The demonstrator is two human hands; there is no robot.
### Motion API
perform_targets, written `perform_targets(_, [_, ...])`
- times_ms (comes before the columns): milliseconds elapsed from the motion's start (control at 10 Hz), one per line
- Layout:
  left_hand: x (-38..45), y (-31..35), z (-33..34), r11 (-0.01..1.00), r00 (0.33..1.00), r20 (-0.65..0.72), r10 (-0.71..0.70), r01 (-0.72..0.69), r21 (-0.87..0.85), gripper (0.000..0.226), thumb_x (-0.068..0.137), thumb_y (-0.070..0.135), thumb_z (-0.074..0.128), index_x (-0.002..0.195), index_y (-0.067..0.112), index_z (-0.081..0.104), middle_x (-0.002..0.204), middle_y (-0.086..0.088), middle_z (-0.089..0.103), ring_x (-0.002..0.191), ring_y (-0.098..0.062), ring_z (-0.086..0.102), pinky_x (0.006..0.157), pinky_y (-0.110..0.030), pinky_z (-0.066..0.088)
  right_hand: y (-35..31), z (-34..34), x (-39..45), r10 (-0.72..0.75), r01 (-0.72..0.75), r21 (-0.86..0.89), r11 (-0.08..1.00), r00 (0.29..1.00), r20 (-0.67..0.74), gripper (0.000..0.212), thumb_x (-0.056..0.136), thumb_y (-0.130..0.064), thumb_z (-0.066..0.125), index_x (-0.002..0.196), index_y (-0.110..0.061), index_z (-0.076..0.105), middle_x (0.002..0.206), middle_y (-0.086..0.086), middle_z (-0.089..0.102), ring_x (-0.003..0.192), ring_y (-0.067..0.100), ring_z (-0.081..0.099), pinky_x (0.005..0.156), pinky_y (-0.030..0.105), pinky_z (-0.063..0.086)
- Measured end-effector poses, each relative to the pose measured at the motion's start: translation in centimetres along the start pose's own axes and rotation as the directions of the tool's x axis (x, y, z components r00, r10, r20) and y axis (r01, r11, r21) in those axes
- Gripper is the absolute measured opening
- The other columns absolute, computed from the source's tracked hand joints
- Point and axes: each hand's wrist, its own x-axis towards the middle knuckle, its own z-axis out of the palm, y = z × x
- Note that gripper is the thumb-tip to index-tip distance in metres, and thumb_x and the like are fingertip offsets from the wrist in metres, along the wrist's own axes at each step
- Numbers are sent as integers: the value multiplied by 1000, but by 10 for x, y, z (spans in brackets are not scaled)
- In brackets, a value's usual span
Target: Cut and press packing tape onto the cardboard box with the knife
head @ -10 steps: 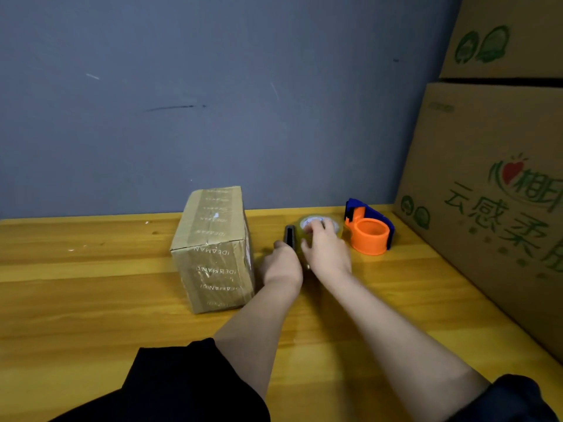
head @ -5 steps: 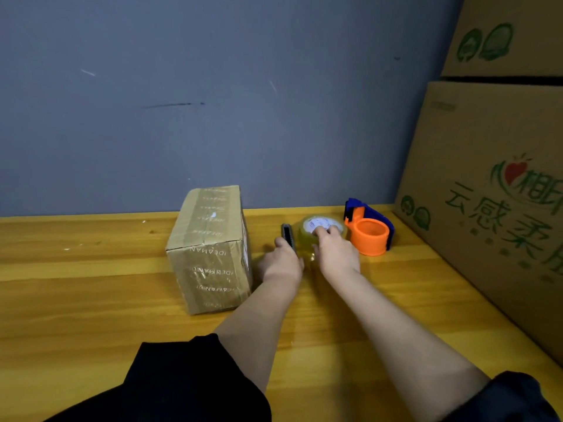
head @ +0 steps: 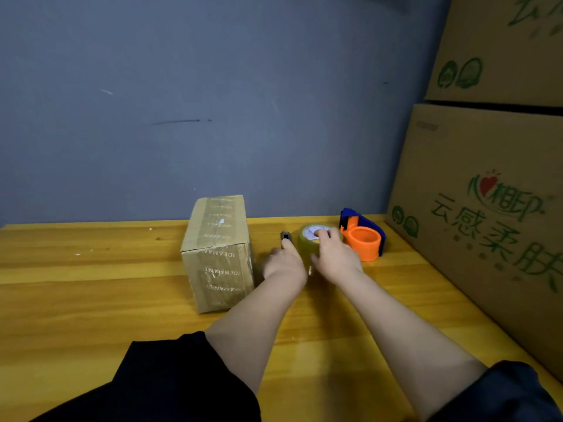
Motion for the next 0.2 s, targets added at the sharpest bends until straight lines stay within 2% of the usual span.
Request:
perform_targets(100, [-13, -2, -19, 991, 992, -39, 120, -117, 63, 40, 95, 14, 44, 134, 7, 36, 138, -17, 46, 127, -34, 49, 98, -40, 43, -7, -14, -9, -7, 6, -15, 1000, 999, -32, 45, 92, -29, 52, 132, -14, 38, 135, 10, 37, 107, 34, 58, 65, 36, 43])
perform_targets(200, [-27, -4, -42, 970, 962, -145, 231, -218, 104, 30, 94, 10, 41, 123, 7, 51, 131, -15, 56, 121, -35, 54, 94, -39, 46, -17, -28, -15, -17, 17, 3, 1000, 999, -51, 38, 92, -31, 52, 126, -16, 45, 131, 9, 43, 110, 34, 57, 69, 37, 44])
